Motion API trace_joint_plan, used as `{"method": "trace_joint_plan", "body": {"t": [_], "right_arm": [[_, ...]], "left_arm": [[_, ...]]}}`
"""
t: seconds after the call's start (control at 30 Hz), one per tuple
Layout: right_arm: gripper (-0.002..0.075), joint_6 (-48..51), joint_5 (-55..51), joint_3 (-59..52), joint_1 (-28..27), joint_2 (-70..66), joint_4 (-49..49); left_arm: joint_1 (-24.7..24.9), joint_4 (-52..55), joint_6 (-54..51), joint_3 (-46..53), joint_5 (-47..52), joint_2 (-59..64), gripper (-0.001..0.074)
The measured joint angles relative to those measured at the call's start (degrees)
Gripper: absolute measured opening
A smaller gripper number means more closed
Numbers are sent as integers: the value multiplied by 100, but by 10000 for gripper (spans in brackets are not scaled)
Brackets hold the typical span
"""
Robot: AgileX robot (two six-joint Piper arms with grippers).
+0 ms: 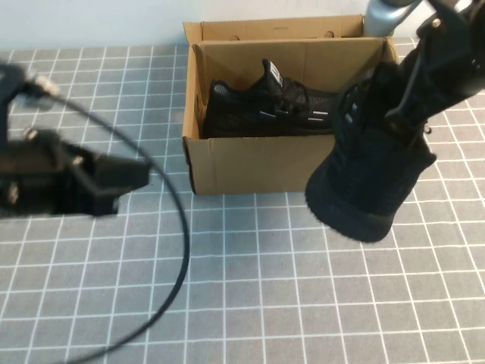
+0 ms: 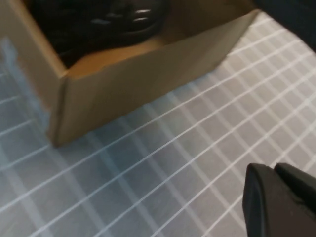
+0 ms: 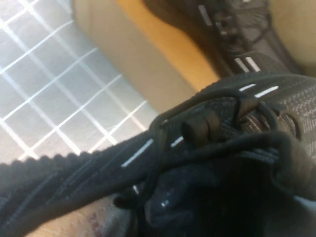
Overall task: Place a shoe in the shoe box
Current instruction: Hand over the shoe
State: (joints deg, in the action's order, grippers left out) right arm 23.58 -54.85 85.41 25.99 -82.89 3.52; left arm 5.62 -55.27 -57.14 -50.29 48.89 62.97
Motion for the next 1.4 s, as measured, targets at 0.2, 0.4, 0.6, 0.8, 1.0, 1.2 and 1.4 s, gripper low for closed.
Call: {"method": "trace_joint_plan", "body": {"t": [0.2, 0.4, 0.6, 0.8, 1.0, 1.2, 1.4], "right_arm": [[15, 910, 12, 354, -424, -372, 963], [15, 2592, -527, 908, -494, -750, 1942], [15, 3857, -973, 1056, -494, -782, 2117], [15, 5139, -1643, 1067, -498, -782, 2480], [15, 5887, -1704, 1078, -498, -782, 2863], [15, 6086, -1704, 1078, -498, -761, 2851], [15, 6357, -1704, 1078, -498, -762, 3062]], "left_arm": [[0, -811, -820, -1112, 1140, 1338, -1], [0, -895, -955, -2139, 1910, 2174, -1], [0, -895, -1270, -2910, 1998, 2565, 1], [74, -895, -1760, -3337, 2023, 2625, 172], [496, -884, -2063, -3382, 2056, 2647, 400], [780, -884, -2167, -3522, 2100, 2911, 430], [832, -884, -2169, -4113, 2100, 3576, 431]]}}
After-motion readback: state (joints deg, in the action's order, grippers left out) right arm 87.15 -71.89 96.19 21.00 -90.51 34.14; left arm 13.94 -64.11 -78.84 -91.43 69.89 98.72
